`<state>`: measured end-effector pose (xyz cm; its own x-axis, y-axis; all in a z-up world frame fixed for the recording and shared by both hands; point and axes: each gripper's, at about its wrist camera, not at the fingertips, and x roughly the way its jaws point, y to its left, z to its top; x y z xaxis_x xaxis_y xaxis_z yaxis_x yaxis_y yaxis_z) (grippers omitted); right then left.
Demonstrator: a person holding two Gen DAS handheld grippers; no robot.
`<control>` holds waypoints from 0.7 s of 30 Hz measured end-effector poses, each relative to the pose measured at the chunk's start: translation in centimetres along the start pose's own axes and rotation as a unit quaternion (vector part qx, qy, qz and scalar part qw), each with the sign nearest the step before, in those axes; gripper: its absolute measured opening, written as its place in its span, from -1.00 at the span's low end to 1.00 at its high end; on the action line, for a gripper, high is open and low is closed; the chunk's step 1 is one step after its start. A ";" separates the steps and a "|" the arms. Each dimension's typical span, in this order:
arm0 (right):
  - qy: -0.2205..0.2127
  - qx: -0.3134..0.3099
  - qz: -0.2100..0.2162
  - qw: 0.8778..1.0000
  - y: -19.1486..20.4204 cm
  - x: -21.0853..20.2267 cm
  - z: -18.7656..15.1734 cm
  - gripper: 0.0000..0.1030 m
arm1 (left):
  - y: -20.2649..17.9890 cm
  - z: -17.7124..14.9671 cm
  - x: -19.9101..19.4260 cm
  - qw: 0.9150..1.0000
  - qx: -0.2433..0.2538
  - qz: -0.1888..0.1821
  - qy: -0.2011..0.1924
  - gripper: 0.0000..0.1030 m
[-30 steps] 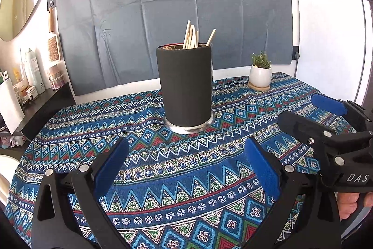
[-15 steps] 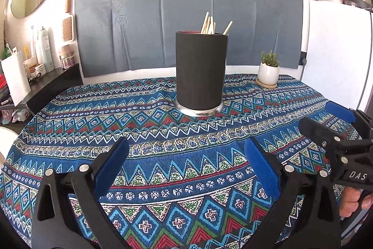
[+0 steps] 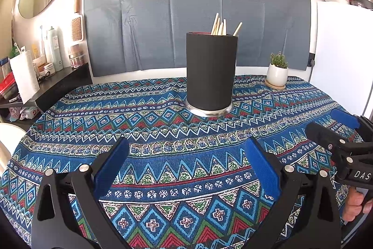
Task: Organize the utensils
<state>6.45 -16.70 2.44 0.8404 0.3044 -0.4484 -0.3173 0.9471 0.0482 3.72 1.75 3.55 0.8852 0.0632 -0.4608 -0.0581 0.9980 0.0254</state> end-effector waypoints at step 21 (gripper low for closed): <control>-0.021 -0.049 0.004 0.999 2.2 -1.2 -0.2 0.84 | 0.5 -0.1 1.0 0.999 -0.008 -0.006 0.032 0.88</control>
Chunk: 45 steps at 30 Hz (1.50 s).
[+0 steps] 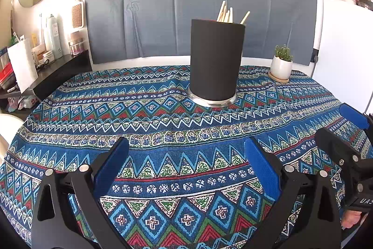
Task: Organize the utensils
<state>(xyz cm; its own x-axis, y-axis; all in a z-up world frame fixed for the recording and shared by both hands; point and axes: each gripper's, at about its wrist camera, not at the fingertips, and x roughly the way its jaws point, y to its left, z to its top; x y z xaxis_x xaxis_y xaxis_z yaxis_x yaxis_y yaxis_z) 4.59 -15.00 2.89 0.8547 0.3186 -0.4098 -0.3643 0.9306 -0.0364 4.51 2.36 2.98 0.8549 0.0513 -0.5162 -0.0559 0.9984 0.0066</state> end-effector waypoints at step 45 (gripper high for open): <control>0.015 0.033 0.011 0.999 -1.3 0.7 -0.1 0.84 | 0.6 -0.1 0.6 1.000 -0.005 -0.020 0.014 0.88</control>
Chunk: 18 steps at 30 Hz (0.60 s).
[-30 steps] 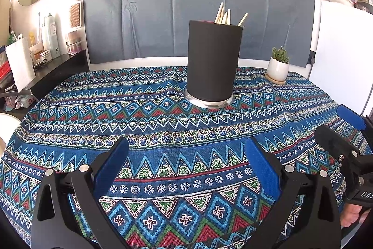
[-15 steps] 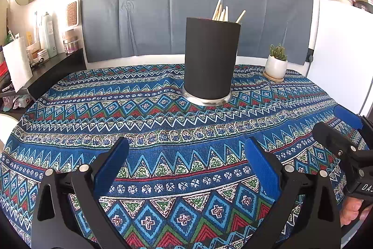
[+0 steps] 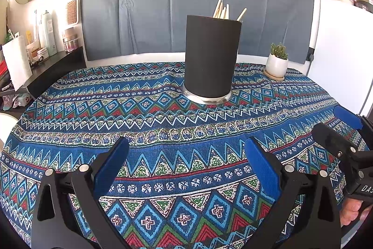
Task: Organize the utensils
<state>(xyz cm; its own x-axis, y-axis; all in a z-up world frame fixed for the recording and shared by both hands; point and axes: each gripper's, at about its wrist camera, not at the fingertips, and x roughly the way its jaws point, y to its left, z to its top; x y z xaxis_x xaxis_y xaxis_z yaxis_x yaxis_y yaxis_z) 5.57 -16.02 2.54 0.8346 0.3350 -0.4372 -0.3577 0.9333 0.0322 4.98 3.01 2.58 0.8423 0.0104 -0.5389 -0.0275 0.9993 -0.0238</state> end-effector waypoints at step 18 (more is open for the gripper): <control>0.003 0.008 -0.001 1.000 -0.1 -0.2 -0.1 0.84 | 0.3 0.0 0.5 1.000 -0.003 0.003 0.012 0.88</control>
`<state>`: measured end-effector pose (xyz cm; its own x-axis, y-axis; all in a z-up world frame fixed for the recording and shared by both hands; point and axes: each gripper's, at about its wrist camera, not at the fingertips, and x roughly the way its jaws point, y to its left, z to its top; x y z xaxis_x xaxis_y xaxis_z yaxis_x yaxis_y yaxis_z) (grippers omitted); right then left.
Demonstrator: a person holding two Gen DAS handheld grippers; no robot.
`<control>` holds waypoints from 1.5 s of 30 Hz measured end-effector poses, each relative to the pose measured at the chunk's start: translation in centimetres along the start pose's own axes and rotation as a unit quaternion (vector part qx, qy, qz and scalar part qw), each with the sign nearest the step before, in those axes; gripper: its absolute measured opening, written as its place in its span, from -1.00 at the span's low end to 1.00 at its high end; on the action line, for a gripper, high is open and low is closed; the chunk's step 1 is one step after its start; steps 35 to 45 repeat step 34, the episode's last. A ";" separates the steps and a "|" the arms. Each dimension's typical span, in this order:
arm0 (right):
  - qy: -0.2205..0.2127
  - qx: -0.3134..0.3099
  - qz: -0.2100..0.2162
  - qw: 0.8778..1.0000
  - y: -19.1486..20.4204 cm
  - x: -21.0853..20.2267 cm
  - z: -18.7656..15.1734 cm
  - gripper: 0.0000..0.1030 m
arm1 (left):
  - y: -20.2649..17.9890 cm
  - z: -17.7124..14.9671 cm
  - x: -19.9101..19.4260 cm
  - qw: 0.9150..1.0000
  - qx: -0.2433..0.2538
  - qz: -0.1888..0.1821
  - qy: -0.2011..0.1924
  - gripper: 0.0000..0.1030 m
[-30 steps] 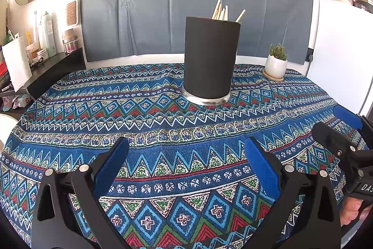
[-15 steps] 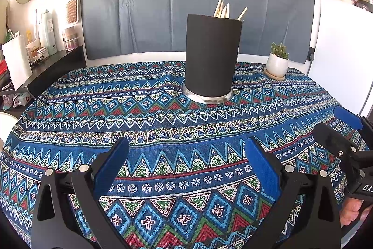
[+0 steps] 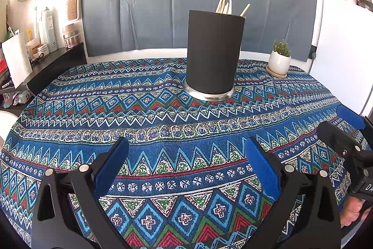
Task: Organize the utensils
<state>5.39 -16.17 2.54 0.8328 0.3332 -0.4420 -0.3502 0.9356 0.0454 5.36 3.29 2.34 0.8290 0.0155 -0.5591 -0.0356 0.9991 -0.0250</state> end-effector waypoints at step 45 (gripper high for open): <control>0.006 0.014 -0.003 1.000 -0.3 0.2 -0.1 0.84 | 0.3 -0.1 0.0 1.000 -0.006 0.019 0.002 0.88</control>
